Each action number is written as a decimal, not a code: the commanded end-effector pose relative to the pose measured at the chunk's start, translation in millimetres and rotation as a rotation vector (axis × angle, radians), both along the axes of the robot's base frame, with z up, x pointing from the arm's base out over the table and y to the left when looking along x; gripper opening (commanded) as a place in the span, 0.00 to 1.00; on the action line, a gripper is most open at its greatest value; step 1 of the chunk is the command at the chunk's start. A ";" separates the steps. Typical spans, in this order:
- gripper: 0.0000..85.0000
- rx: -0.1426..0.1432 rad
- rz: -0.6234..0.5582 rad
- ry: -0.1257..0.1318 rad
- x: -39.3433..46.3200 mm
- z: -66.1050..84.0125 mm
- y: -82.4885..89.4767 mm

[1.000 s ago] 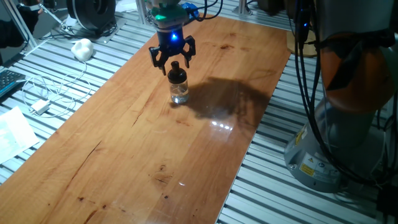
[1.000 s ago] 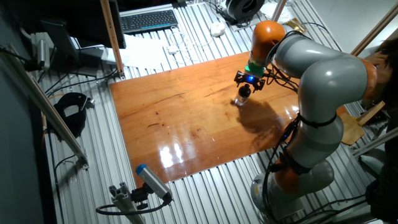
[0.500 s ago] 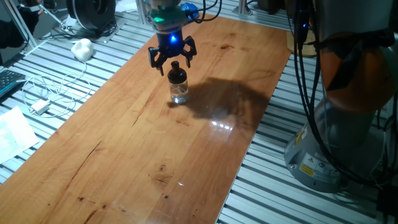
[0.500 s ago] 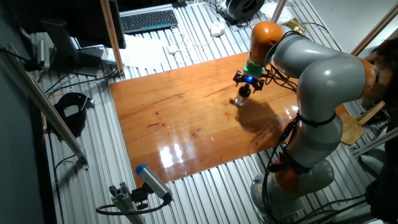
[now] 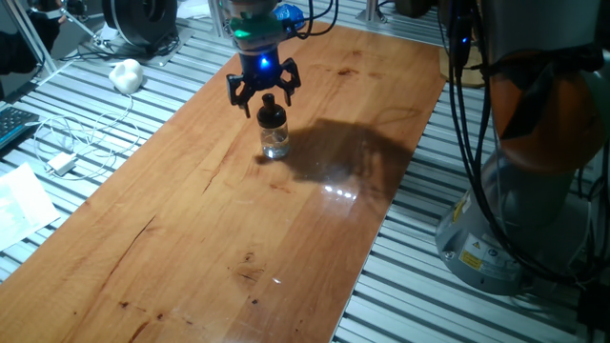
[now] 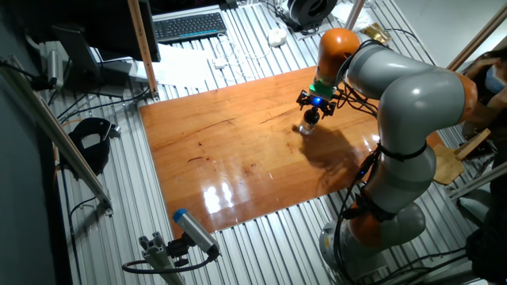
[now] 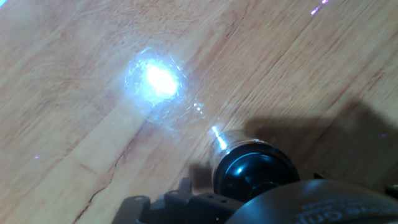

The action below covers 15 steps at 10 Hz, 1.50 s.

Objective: Unscrew the lid from the jar

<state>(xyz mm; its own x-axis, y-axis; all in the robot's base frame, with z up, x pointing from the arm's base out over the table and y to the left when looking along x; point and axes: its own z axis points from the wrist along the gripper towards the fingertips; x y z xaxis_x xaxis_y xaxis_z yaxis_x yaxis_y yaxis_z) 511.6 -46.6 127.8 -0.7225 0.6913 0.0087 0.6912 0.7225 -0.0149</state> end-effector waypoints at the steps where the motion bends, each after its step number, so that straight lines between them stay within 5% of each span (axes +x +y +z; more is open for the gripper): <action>1: 1.00 -0.002 -0.003 0.000 0.5 -1.3 -0.1; 12: 1.00 -0.019 -0.023 -0.016 1.1 -13.2 -1.2; 13: 0.80 -0.022 -0.023 -0.017 1.0 -13.4 -1.2; 15: 0.80 -0.028 -0.018 -0.017 0.7 -13.7 -1.1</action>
<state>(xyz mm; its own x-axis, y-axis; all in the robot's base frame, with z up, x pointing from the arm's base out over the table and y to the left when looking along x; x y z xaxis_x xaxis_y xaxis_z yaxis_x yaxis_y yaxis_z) 512.3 -47.7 114.0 -0.7098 0.7040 -0.0227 0.7044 0.7095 -0.0224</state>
